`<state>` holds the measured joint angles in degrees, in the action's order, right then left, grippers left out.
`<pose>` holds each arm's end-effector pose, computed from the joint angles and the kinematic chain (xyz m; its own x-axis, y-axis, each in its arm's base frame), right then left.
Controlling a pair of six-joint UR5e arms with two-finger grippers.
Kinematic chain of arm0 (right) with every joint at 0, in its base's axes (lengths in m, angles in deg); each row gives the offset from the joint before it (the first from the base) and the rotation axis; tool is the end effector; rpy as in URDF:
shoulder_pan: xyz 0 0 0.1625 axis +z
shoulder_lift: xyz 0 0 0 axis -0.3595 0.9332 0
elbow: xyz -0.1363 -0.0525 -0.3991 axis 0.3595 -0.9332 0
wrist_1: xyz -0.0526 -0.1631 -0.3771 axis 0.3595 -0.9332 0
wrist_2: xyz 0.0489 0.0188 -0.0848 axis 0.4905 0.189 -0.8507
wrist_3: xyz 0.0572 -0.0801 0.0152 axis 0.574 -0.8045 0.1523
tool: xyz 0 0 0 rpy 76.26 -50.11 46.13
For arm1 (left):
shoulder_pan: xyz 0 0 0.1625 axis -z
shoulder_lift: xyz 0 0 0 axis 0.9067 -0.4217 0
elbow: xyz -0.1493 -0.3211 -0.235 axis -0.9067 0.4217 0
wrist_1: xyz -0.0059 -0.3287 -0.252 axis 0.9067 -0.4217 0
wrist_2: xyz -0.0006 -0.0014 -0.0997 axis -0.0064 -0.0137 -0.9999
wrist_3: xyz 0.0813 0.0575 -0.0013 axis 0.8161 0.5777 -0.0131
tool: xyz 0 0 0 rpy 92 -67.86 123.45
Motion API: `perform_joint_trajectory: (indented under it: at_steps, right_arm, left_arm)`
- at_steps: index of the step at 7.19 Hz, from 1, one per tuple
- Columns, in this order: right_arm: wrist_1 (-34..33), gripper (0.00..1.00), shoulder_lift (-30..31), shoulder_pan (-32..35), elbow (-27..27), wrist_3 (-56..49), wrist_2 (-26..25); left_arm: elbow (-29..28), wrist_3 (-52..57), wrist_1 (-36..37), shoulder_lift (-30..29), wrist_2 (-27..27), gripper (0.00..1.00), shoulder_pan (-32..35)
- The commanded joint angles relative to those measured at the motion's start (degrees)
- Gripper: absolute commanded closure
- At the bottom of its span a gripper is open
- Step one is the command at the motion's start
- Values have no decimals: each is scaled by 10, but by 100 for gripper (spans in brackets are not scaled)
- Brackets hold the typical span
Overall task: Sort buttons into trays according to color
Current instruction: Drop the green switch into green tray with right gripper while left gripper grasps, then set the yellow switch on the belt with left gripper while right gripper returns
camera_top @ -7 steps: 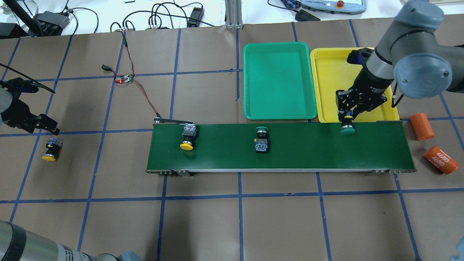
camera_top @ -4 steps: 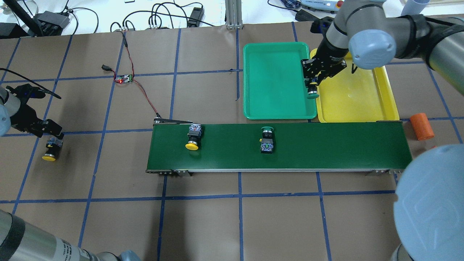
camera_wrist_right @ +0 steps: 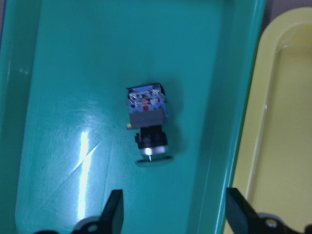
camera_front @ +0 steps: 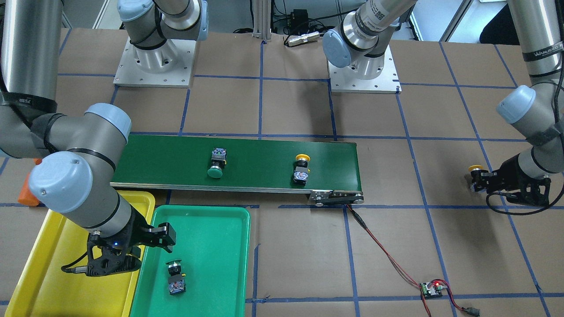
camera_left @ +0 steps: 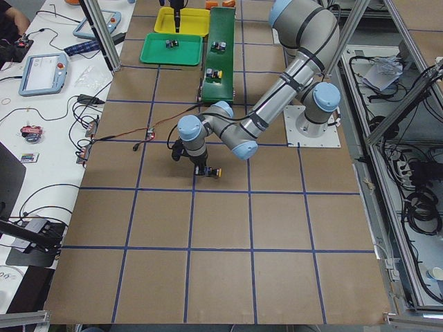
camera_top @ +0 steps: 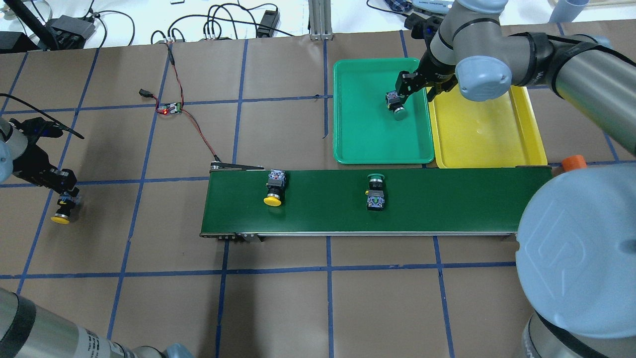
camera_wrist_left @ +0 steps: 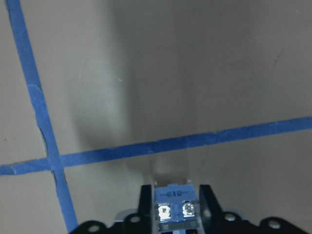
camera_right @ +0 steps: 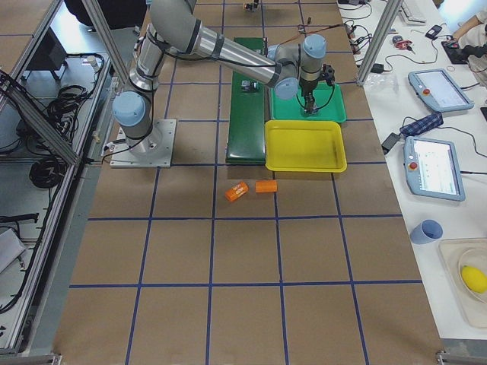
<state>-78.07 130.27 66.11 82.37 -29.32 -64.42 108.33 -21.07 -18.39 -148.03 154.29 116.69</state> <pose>0.1153 -0.6753 0.2683 -0.9833 -0.1188 -0.1381 -0.1059 0.9896 -0.0969 0.2618 -0.5341 0.2081 -0.9875 0.1560 0.0241 0.1578 0.9804 0.1179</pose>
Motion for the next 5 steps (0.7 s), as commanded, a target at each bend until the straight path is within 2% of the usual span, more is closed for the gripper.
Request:
perform_joint_trajectory:
  at_steps: [1,4,5]
  right_arm:
    - [96,0,59,-27,39,-5,-47]
    - [99,0,190,-81,185,-32,-45]
    - [99,0,202,-87,214,-65,-36]
  left_arm:
    - [-26,-7,-74,34,0,100,23]
    - [-59,-147,-157,85,-2,100,130]
    - [-59,-222,-173,106,-20,100,185]
